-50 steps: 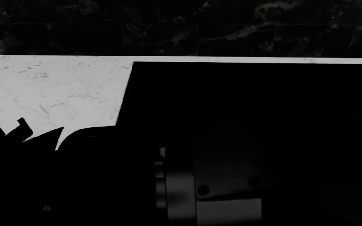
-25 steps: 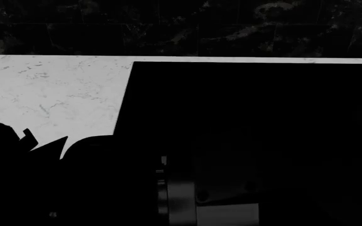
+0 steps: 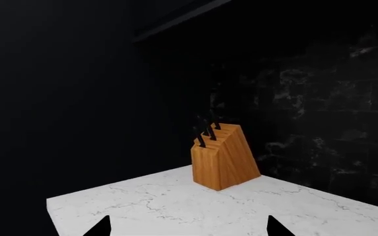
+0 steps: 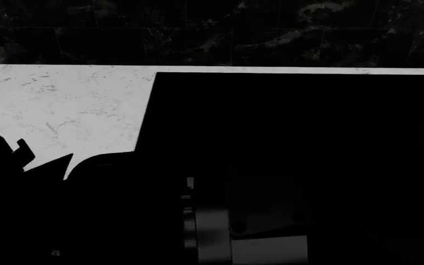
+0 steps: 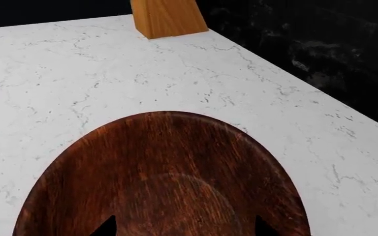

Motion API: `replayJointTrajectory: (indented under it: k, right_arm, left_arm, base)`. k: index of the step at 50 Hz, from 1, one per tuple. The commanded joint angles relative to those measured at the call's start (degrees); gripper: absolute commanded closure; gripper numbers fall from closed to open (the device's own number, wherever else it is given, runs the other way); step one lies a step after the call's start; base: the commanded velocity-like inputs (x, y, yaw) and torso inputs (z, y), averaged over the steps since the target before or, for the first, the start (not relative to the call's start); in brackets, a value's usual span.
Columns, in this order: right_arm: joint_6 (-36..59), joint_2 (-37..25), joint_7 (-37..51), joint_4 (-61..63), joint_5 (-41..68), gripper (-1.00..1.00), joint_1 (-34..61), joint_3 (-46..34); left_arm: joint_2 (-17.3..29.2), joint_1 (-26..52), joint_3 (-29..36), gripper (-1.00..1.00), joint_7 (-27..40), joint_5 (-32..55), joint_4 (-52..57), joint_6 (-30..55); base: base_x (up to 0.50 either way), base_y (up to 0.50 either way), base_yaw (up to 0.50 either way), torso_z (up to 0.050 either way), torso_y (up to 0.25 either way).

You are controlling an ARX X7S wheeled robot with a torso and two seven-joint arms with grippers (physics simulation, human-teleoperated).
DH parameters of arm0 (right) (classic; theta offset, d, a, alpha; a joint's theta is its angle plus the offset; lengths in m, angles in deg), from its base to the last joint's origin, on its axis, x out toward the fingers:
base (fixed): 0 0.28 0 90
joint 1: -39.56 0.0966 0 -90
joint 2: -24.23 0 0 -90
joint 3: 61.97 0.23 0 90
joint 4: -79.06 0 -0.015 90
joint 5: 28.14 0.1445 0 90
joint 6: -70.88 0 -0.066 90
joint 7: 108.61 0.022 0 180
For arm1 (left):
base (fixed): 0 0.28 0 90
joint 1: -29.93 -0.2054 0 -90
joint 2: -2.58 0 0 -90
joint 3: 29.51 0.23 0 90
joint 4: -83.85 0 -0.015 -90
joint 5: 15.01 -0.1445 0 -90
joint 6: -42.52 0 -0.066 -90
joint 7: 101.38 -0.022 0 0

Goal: Pick the tomato from the pan and place it in the bowl.

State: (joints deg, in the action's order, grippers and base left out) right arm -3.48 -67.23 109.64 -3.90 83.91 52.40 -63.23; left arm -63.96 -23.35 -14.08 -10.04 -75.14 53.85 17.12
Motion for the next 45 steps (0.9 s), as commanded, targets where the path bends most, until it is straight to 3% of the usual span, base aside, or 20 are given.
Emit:
replayJointTrajectory:
  k: [1, 20, 45]
  right_arm:
    - [-7.04, 1.45, 0.40, -2.86, 0.24, -1.00, 3.51, 0.98]
    - [-9.55, -5.08, 3.18, 3.45, -0.65, -1.00, 6.70, 4.99]
    - [-13.57, -21.55, 4.70, 11.79, -6.00, -1.00, 4.66, 8.36]
  left_arm:
    - [-6.11, 0.92, -1.00, -1.00, -1.32, -2.08, -0.01, -2.86]
    - [-8.32, 3.97, 1.63, -1.00, -1.33, -3.80, 0.00, -5.32]
    - [-12.44, 7.60, 2.55, -1.00, -1.32, -5.09, -0.01, -10.11]
  base:
    - [0.02, 0.00, -0.01, -0.011, 0.000]
    - [0.02, 0.00, -0.02, -0.010, 0.000]
    - [0.03, -0.01, -0.02, -0.010, 0.000]
